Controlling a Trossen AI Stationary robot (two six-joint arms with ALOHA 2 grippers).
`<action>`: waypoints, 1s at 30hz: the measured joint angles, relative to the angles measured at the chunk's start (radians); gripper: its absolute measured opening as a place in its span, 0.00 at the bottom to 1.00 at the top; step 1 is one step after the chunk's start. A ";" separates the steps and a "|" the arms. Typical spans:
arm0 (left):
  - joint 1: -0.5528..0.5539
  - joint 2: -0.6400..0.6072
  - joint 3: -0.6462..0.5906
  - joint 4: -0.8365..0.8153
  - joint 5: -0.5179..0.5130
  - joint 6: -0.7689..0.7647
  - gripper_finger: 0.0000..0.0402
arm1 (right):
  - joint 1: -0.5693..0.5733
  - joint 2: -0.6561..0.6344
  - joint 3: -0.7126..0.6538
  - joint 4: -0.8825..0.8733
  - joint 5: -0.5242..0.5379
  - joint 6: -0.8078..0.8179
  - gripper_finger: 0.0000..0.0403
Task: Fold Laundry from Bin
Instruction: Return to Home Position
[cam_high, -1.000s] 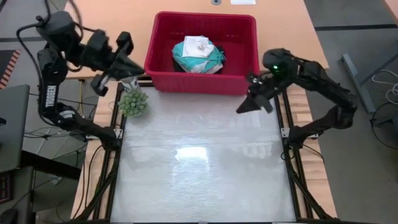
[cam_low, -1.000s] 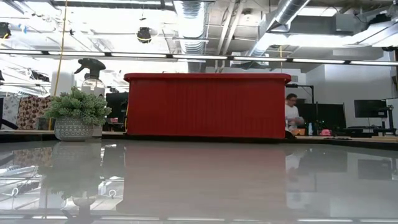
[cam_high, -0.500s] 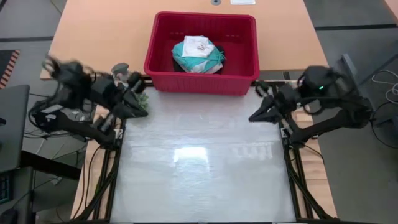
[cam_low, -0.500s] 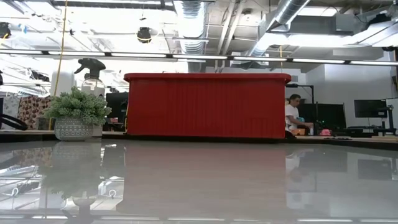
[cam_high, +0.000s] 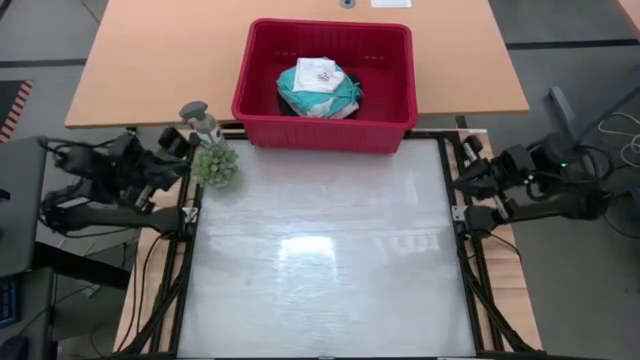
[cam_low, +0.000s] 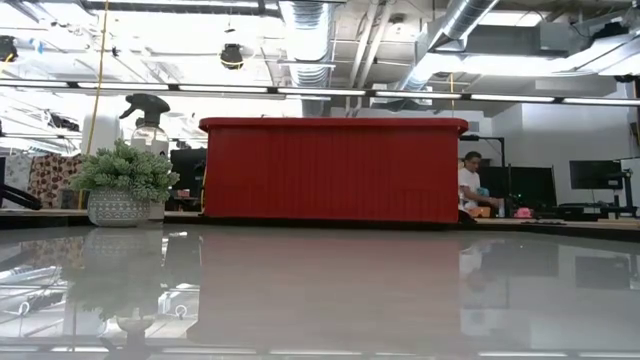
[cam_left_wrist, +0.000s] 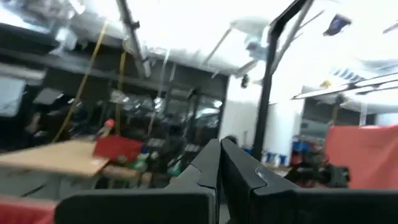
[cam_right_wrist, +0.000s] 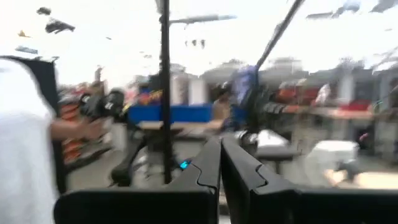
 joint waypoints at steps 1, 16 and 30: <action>0.005 -0.025 -0.023 -0.013 -0.006 0.002 0.00 | 0.000 -0.029 -0.022 0.010 0.007 -0.008 0.10; 0.010 -0.421 -0.436 -0.005 -0.077 -0.101 0.00 | 0.002 -0.376 -0.468 0.176 0.061 0.050 0.10; 0.010 -0.439 -0.677 0.095 -0.150 -0.101 0.00 | 0.002 -0.452 -0.705 0.251 0.102 0.118 0.10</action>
